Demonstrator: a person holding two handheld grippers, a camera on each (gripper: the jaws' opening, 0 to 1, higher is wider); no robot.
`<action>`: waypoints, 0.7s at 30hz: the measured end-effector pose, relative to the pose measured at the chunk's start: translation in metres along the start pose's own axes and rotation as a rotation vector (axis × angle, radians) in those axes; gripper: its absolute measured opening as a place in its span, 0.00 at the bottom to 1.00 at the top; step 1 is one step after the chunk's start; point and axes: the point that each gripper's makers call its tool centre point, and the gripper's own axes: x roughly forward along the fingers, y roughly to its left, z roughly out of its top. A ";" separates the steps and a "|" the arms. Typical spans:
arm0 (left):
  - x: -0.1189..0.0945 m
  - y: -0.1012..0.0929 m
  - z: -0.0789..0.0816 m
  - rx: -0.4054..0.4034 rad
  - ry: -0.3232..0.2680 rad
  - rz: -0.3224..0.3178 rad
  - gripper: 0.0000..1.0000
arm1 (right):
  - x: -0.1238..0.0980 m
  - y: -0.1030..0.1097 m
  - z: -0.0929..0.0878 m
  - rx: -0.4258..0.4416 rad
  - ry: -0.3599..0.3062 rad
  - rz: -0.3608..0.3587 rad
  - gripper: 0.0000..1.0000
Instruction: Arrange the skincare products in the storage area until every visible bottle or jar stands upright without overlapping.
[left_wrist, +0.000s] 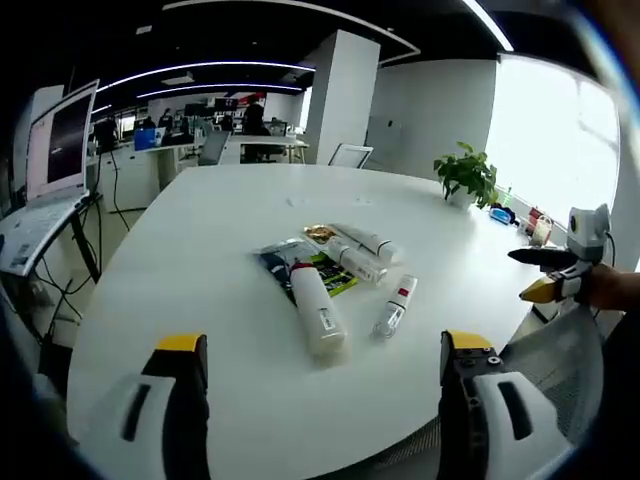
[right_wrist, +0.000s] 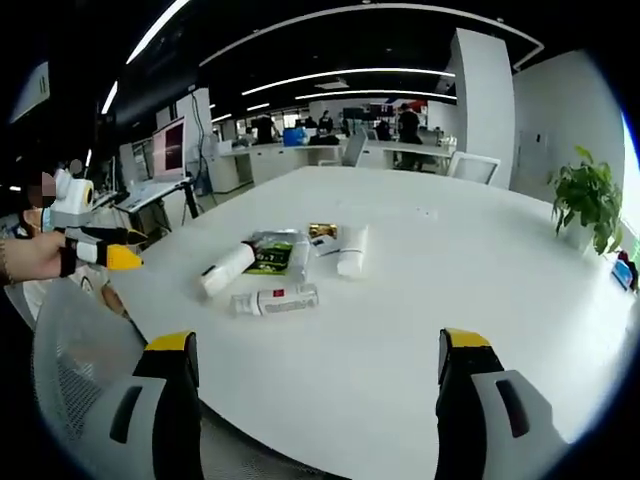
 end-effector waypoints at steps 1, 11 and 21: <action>0.000 -0.001 0.000 -0.001 0.000 -0.001 0.90 | 0.000 -0.001 0.000 0.006 -0.001 -0.001 1.00; 0.001 -0.004 0.001 0.008 0.010 -0.003 0.89 | 0.001 -0.001 0.000 0.025 0.006 0.004 1.00; 0.004 -0.005 0.000 0.016 0.012 -0.008 0.89 | 0.002 0.001 -0.001 0.024 0.019 0.013 1.00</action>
